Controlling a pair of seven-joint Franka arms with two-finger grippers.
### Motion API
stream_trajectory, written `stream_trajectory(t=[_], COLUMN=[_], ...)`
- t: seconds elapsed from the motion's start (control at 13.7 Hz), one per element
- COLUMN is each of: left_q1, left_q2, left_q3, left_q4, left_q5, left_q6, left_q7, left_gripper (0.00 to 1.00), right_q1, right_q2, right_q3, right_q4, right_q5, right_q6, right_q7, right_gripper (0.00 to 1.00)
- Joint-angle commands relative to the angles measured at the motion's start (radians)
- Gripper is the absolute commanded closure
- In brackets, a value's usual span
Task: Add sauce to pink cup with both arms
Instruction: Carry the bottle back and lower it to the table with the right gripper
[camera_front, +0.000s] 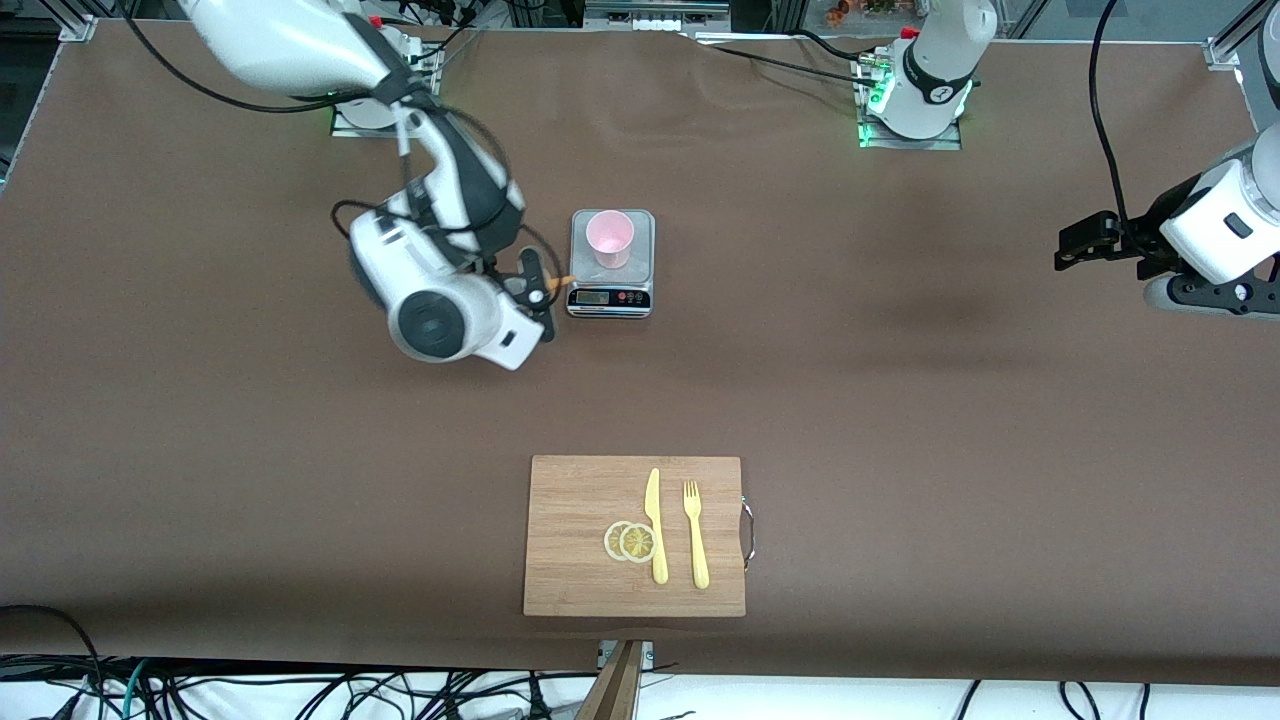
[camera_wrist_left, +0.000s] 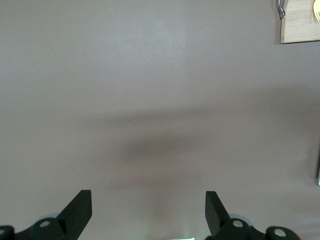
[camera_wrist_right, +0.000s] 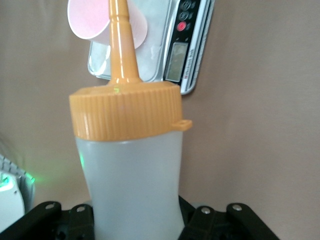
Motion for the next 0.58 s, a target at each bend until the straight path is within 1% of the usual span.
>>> stream_trajectory(t=[0.0, 0.22, 0.51], left_q1=[0.012, 0.009, 0.008], left_q2=[0.013, 0.013, 0.014], left_q3=[-0.009, -0.009, -0.009], left_q4=[0.027, 0.027, 0.027], left_q5=[0.022, 0.022, 0.024], left_q6=[-0.012, -0.012, -0.012], left_q7=[0.020, 0.018, 0.018], left_gripper=[0.00, 0.00, 0.00], right_q1=[-0.113, -0.256, -0.344], right_q2=[0.002, 0.031, 0.068], right_q3=[-0.008, -0.017, -0.100], right_q4=[-0.002, -0.017, -0.081], right_q5=[0.160, 0.354, 0.615], right_q6=[0.008, 0.006, -0.041], right_q7=[-0.147, -0.306, -0.510], right_gripper=[1.00, 1.00, 1.00])
